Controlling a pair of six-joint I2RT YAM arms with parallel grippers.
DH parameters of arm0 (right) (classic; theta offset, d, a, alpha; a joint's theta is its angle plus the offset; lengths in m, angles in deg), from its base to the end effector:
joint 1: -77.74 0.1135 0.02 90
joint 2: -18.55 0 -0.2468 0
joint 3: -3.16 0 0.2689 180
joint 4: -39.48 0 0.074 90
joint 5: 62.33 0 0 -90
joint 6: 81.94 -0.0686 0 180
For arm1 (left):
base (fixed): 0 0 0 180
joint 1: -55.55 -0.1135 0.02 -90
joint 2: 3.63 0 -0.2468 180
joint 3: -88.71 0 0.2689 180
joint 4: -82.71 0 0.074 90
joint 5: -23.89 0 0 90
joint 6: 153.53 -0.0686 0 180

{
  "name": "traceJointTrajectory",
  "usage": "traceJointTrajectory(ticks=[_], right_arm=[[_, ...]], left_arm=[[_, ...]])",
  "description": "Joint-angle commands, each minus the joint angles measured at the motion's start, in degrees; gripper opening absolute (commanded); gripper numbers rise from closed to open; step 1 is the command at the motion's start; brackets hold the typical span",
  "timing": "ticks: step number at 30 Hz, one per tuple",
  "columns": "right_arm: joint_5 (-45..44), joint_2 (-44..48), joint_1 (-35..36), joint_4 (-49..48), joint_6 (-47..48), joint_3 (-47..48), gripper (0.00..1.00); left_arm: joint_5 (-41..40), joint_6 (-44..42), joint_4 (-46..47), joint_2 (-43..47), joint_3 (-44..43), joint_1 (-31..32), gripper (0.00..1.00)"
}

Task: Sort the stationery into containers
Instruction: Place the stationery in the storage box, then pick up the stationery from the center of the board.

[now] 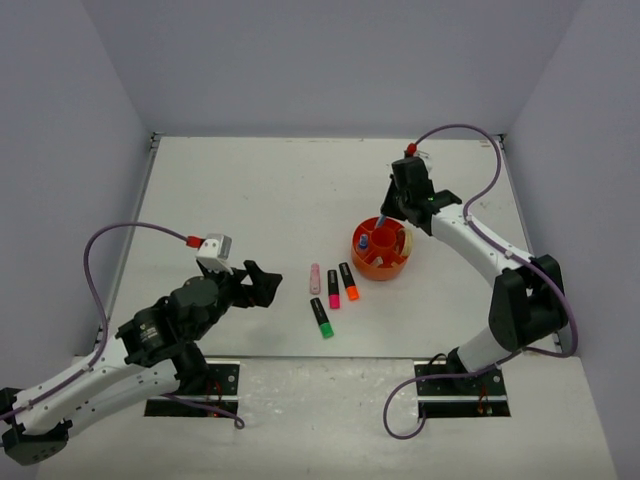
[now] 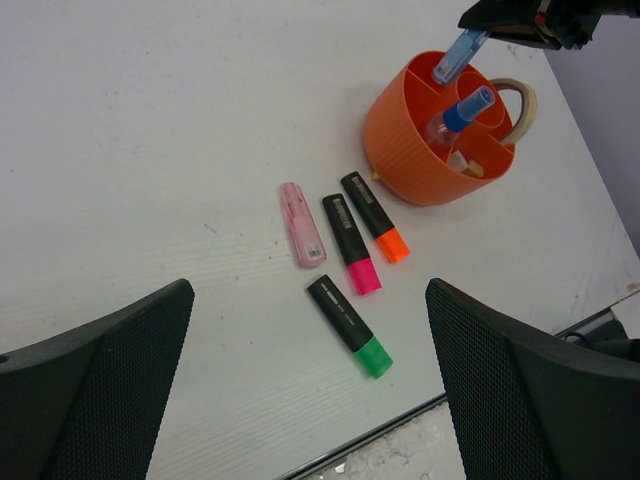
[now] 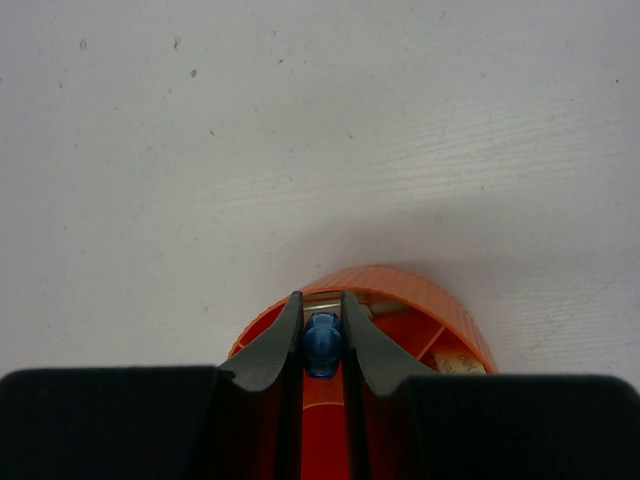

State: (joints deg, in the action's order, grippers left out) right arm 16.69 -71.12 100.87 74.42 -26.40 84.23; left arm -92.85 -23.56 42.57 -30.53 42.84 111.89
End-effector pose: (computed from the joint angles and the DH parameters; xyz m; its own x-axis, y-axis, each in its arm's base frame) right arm 0.3609 0.1400 0.2227 -0.6687 0.3184 -0.6719 0.1452 0.9422 0.3020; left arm 0.1256 -0.1330 0.2637 -0.4815 -0.3120 -0.8190 0.2629 0.8401 -0.4745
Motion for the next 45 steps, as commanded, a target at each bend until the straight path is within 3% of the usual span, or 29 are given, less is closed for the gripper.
traceJointTrajectory(ticks=[1,3,6,12,15,17,21,28,34,45], right_arm=[[0.28,1.74,0.07,-2.04,0.27,-0.55,0.22],[0.7,2.21,0.07,-2.18,0.18,-1.1,0.36],[0.79,3.52,0.15,-2.1,0.27,-0.85,0.45],[0.79,6.9,0.07,0.59,1.31,1.18,0.49],[1.13,11.27,0.07,2.19,1.73,1.67,0.49],[1.41,15.87,0.07,3.55,2.48,1.33,0.49],[2.23,25.53,0.07,5.09,3.29,-1.07,0.5],[4.13,35.17,0.07,7.3,5.27,-5.6,0.54],[4.84,37.26,0.14,7.81,5.88,-7.87,0.54],[7.42,38.69,0.07,6.52,5.81,-8.64,0.54]], left_arm=[[0.32,0.29,2.73,-0.85,-0.15,0.09,1.0],[0.29,0.29,3.08,-1.21,0.1,0.09,1.0],[-0.23,0.46,3.43,-2.53,0.19,0.09,1.0],[-0.25,0.9,5.55,-10.49,-0.66,0.09,1.0],[1.18,0.79,7.24,-18.82,-2.79,0.15,1.0],[1.78,0.64,7.4,-31.57,-7.18,0.09,1.0],[0.87,0.64,8.98,-48.98,-12.9,0.09,0.96],[0.99,0.46,10.19,-67.55,-23.96,0.09,0.7],[0.59,3.06,7.3,-73.07,-26.8,0.09,0.58],[-1.28,6.29,6.38,-74.2,-23.95,0.09,0.51]])
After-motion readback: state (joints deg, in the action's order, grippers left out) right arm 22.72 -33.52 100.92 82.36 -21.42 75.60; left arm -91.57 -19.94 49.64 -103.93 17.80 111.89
